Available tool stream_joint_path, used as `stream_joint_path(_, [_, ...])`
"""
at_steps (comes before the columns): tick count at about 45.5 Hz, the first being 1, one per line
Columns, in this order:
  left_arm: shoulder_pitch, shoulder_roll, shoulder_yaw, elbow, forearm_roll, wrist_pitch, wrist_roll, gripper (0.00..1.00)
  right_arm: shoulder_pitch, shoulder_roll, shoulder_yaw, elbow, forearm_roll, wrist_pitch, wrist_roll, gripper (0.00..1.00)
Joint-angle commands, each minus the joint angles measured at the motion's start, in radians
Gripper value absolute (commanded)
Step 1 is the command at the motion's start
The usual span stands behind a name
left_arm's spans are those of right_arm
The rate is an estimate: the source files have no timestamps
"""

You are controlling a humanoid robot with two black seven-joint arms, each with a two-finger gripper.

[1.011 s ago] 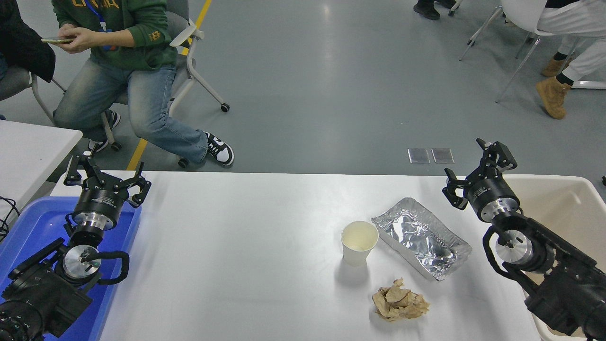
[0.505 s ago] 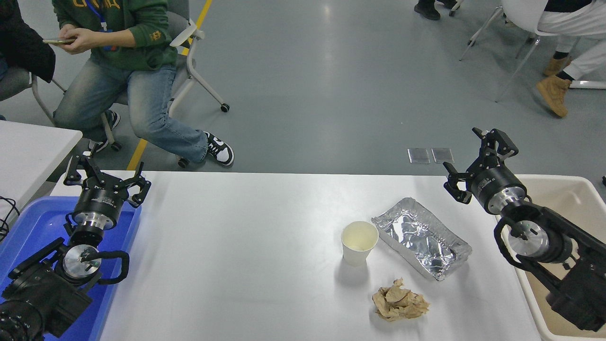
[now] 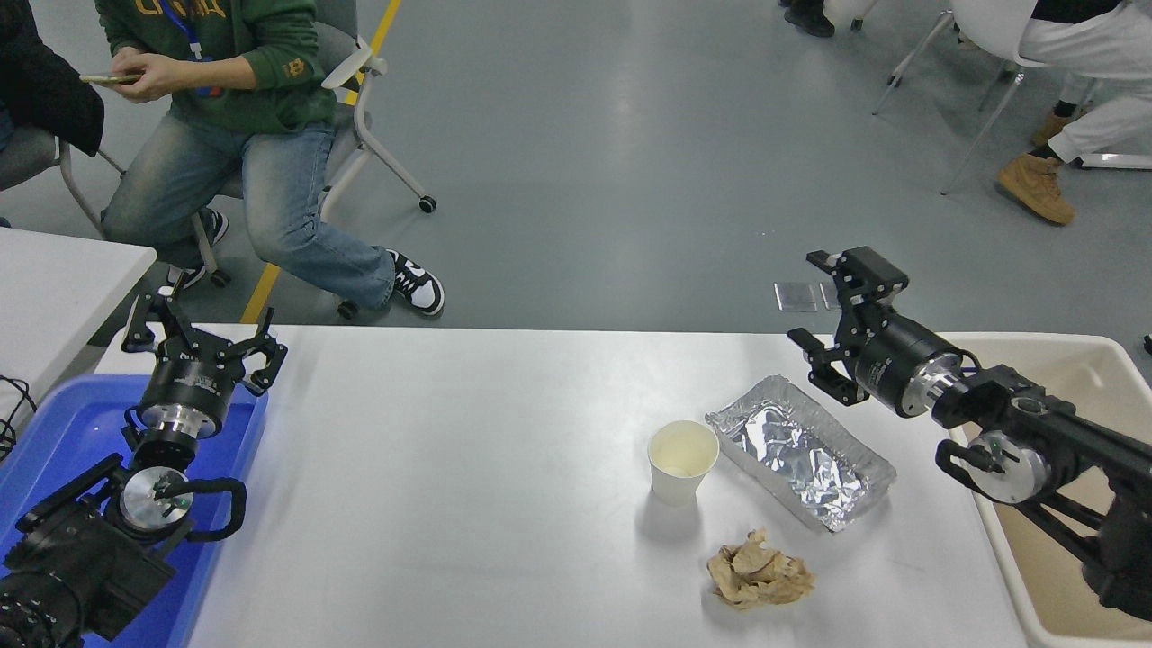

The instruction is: Clean the table surface

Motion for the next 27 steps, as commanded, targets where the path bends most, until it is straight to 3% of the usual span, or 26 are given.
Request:
stream_joint_path(1, [0.0, 0.0, 0.0, 0.0, 0.0, 0.0, 0.0, 1.0, 0.183, -0.026, -0.25, 0.041, -0.142, 0.001, -0.035, 1.0])
stream_joint_path(12, [0.0, 0.0, 0.0, 0.0, 0.0, 0.0, 0.0, 1.0, 0.318, -0.026, -0.436, 0.048, -0.281, 0.029, -0.031, 1.0])
stream_joint_path(27, [0.0, 0.0, 0.0, 0.0, 0.0, 0.0, 0.0, 1.0, 0.344, -0.023, -0.541, 0.068, -0.585, 0.063, -0.032, 1.0])
